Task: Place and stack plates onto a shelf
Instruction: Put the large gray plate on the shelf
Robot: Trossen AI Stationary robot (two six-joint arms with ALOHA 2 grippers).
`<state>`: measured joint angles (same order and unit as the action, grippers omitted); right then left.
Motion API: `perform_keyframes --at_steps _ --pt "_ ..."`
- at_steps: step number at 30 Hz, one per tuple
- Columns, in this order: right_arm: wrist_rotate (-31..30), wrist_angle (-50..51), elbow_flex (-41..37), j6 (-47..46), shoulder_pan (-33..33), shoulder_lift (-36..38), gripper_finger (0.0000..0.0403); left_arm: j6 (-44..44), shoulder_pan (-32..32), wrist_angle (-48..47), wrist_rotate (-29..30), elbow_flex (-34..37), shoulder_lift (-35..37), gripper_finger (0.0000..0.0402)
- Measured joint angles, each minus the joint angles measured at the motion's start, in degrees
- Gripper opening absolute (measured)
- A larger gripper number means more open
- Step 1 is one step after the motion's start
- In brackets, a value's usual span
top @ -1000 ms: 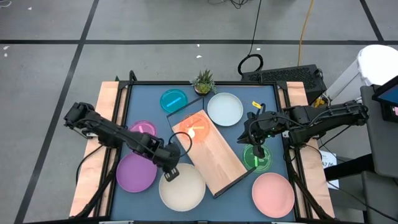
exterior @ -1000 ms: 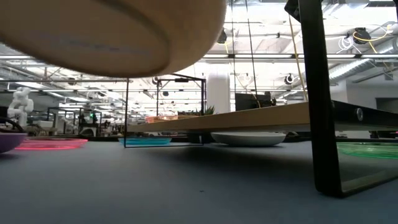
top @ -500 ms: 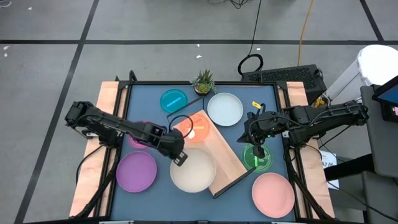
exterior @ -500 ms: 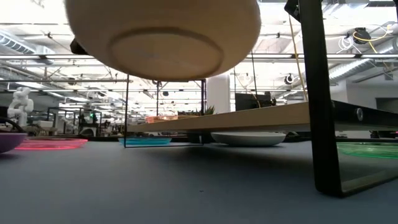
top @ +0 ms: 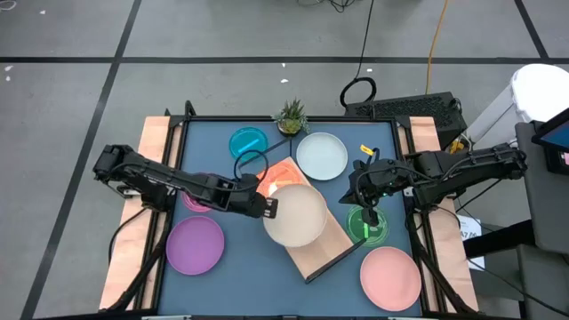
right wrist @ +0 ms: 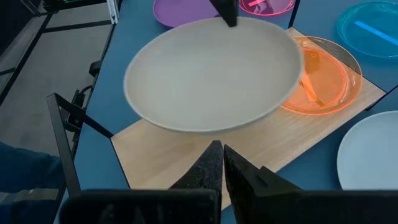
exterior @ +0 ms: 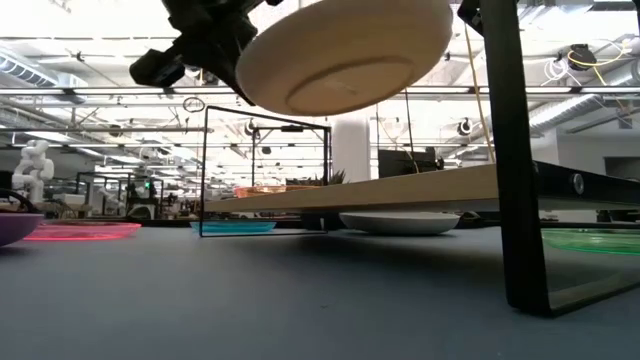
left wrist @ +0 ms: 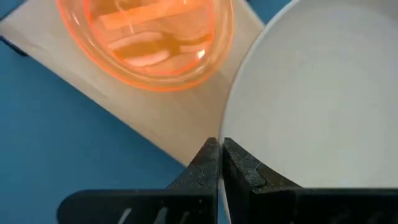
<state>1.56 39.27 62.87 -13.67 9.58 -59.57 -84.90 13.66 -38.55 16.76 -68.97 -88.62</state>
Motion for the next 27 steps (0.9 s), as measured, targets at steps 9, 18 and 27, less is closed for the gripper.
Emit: perform_keyframes --at_steps 9,18,27 --pt "-0.6 0.0 0.0 4.1 0.0 0.6 0.0 -9.9 3.1 7.2 6.0 0.0 -2.4 0.0006" --pt "-10.8 0.5 0.0 5.2 0.0 5.9 0.0 -12.6 5.8 15.5 7.1 0.0 -7.5 0.0006" --pt "-11.0 0.5 0.0 5.5 -0.1 8.8 0.0 -14.3 6.9 17.5 7.1 0.1 -9.9 0.0006"
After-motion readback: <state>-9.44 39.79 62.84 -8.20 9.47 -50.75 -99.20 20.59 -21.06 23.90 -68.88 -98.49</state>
